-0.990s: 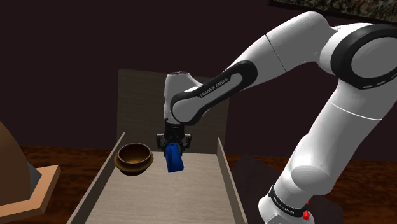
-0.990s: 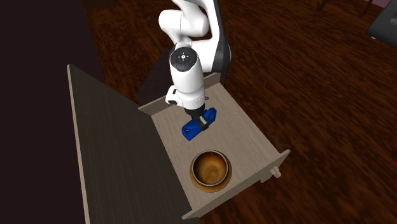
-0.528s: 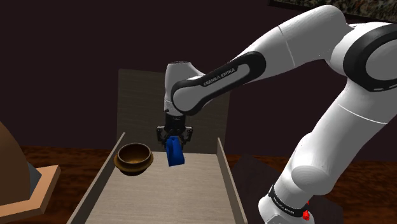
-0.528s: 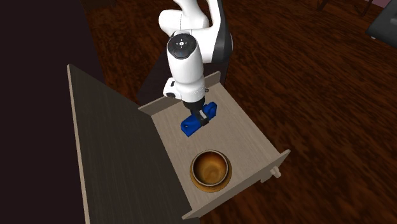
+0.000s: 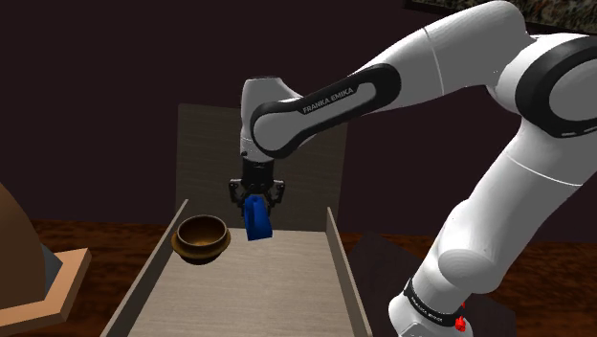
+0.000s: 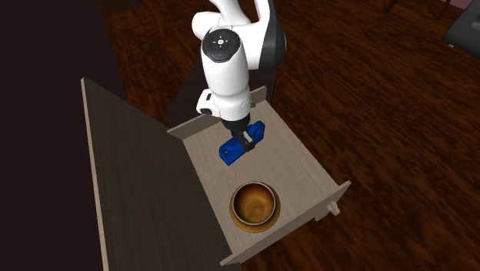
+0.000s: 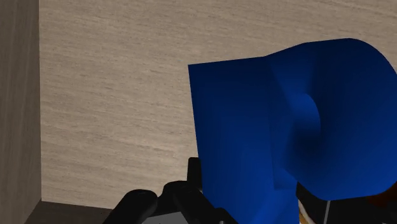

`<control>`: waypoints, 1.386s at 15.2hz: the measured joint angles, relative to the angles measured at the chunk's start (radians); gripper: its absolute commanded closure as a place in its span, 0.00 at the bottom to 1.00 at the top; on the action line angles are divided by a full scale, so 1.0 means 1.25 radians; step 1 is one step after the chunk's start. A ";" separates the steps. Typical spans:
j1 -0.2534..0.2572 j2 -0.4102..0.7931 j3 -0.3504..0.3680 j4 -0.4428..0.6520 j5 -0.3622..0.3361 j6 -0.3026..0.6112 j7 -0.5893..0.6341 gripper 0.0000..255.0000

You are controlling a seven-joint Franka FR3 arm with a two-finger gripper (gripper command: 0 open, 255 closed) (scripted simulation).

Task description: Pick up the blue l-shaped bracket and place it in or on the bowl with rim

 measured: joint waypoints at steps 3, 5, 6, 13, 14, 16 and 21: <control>0.007 0.093 0.011 0.095 -0.039 -0.005 0.040 1.00; 0.016 0.161 0.014 0.170 -0.069 -0.014 0.068 1.00; 0.023 0.193 0.016 0.212 -0.083 -0.025 0.084 1.00; 0.079 0.400 0.007 0.471 -0.162 -0.085 0.152 1.00; 0.082 0.411 0.005 0.477 -0.166 -0.080 0.153 1.00; 0.083 0.421 0.003 0.463 -0.169 -0.058 0.154 1.00; 0.087 0.448 -0.002 0.447 -0.178 -0.015 0.156 1.00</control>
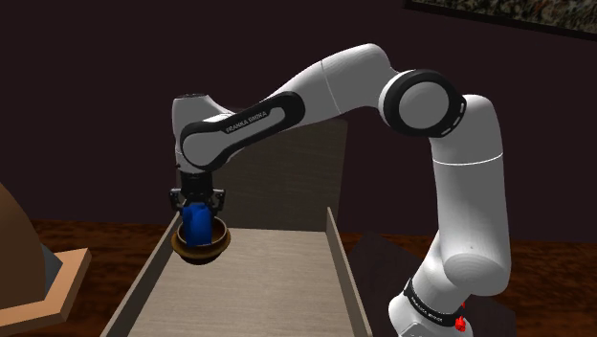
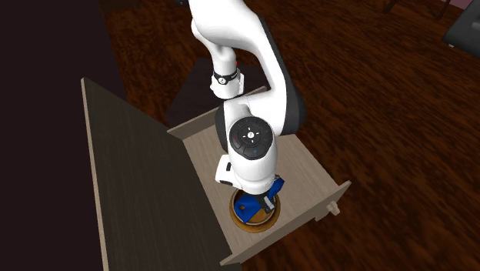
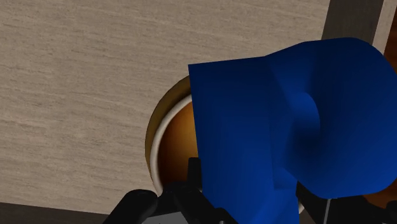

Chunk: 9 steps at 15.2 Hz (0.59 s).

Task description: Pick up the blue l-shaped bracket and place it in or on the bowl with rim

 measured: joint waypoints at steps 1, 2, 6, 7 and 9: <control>0.001 0.003 -0.001 -0.001 -0.001 0.003 0.000 1.00; 0.001 0.004 -0.001 0.000 -0.001 0.004 0.001 1.00; 0.002 0.006 -0.001 0.000 -0.002 0.006 0.001 1.00; 0.002 0.006 -0.001 0.000 -0.002 0.006 0.001 1.00; 0.002 0.006 -0.001 0.001 -0.002 0.006 0.001 0.00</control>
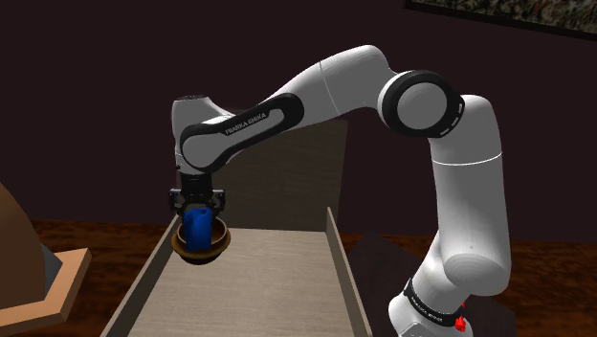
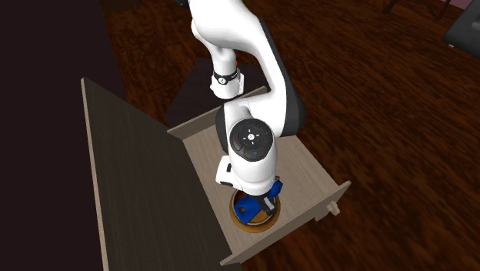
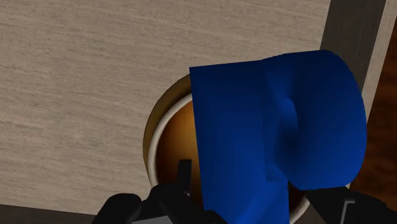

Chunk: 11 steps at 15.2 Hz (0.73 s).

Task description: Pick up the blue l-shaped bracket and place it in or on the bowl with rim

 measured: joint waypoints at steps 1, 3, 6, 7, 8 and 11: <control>0.000 0.000 0.000 0.000 0.000 0.000 0.000 0.00; 0.000 0.000 0.000 0.000 0.000 0.000 0.000 0.00; 0.000 -0.005 0.001 0.007 0.002 -0.011 0.000 0.00; -0.002 -0.012 0.002 0.016 0.004 -0.027 -0.002 0.00; -0.005 -0.016 0.003 0.033 0.006 -0.048 -0.006 0.00; -0.009 -0.033 0.005 0.047 0.012 -0.078 -0.009 0.00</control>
